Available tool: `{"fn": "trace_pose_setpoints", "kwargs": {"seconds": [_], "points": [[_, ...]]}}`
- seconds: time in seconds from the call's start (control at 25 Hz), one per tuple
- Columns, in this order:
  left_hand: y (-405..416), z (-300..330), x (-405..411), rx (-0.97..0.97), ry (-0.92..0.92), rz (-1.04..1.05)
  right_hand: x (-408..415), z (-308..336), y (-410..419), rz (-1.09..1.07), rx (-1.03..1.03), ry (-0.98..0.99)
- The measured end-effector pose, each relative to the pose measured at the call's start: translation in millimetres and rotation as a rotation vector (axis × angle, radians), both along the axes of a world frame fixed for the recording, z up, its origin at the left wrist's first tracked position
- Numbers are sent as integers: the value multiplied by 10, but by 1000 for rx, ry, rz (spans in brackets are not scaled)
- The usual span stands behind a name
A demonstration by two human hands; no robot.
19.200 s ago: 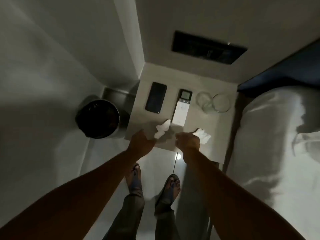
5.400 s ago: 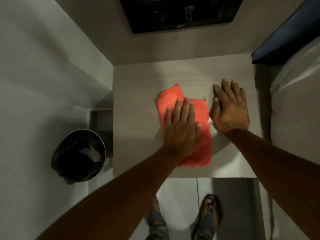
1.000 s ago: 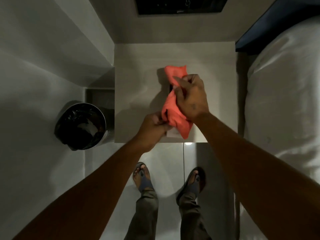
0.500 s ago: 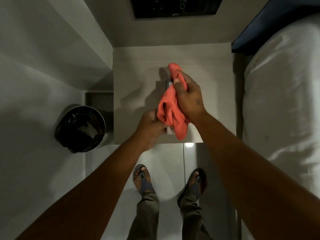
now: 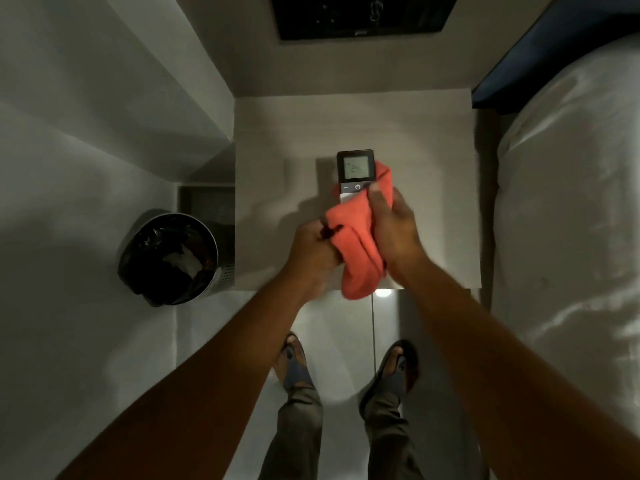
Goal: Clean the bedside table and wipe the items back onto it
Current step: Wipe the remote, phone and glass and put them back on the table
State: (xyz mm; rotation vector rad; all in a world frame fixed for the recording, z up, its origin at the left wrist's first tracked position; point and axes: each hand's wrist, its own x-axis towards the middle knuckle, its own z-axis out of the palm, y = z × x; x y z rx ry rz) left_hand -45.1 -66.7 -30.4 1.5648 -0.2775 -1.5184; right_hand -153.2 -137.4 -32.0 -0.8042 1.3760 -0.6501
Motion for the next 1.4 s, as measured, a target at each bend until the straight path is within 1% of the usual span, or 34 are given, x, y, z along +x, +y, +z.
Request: {"fn": "trace_pose_setpoints", "kwargs": {"seconds": [0.08, 0.12, 0.2, 0.28, 0.36, 0.4, 0.52, 0.6, 0.68, 0.8, 0.88, 1.04, 1.12, 1.2, 1.24, 1.28, 1.36, 1.4], "points": [[-106, 15, 119, -4, 0, -13, -130, 26, 370, 149, 30, 27], [-161, 27, 216, 10, -32, -18, -206, 3, 518, 245, 17, 82], [-296, 0, 461, 56, -101, 12, -307, -37, 668, 375, -63, 169], [-446, -67, 750, 124, -162, 34, -319, -26, 603, 387, -196, 200], [-538, -107, 968, 183, -206, 26, -309, -96, 417, 385, -357, 319], [-552, -119, 1031, 204, -224, 10, -300, -162, 299, 397, -388, 384], [-520, -129, 1119, 250, -288, -47, -211, -317, 37, 462, -318, 612], [-511, -146, 1162, 261, -349, -98, -115, -340, -51, 520, -376, 719], [-524, -168, 1185, 248, -447, -149, -41, -364, -102, 549, -484, 823], [-512, -244, 1173, 240, -683, -228, 61, -416, -77, 532, -588, 947], [-487, -312, 1156, 247, -791, -245, 108, -465, -24, 577, -569, 1014], [-479, -394, 1103, 287, -890, -239, 105, -561, 12, 720, -449, 1084], [-502, -376, 1072, 330, -972, -274, 95, -482, -28, 719, -423, 1078], [-510, -272, 936, 368, -1100, -329, -6, -297, -79, 665, -407, 1061], [-521, -185, 792, 342, -1148, -346, -98, -175, -108, 625, -402, 1046], [-538, -90, 610, 272, -1177, -357, -196, -46, -138, 580, -405, 1030], [-602, 144, 56, 12, -1181, -417, -495, 264, -188, 457, -431, 1032], [-652, 295, -330, -133, -1130, -453, -731, 447, -192, 376, -455, 1050]]}}
